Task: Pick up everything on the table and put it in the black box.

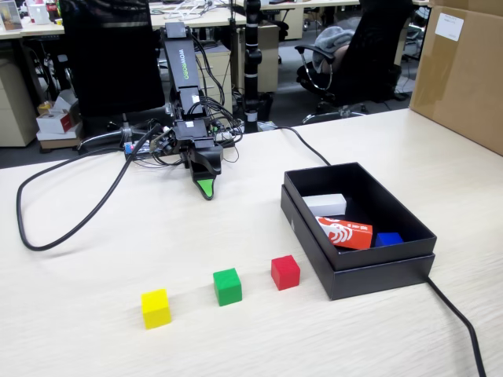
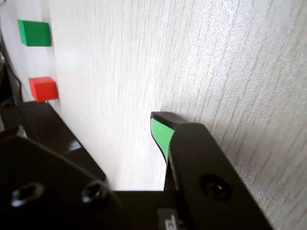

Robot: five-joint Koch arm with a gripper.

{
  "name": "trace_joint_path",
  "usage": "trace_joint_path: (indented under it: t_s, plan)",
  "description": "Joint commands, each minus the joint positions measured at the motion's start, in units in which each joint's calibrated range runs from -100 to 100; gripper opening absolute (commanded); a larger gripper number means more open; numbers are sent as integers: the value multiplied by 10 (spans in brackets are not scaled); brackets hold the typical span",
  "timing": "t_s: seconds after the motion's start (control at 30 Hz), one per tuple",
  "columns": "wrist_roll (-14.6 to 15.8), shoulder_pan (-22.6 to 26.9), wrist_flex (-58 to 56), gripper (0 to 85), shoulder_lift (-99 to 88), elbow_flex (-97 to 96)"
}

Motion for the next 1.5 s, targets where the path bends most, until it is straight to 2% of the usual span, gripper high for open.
trace_joint_path:
  t_s: [0.0,0.3,0.43,0.8,1.03,1.1,1.2,1.47]
  plan:
    - [-1,0,-5,504,1,-8]
    - [-2,46,-5,509,-1,-9]
    - [-3,49,-8,507,-7,-10]
    - [6,9,-16,495,-25,-11]
    - [0,8,-22,504,-56,-13]
    - [3,-5,-23,495,-56,-12]
    - [8,-11,-65,493,-76,-7]
    - [50,3,-225,492,-79,97]
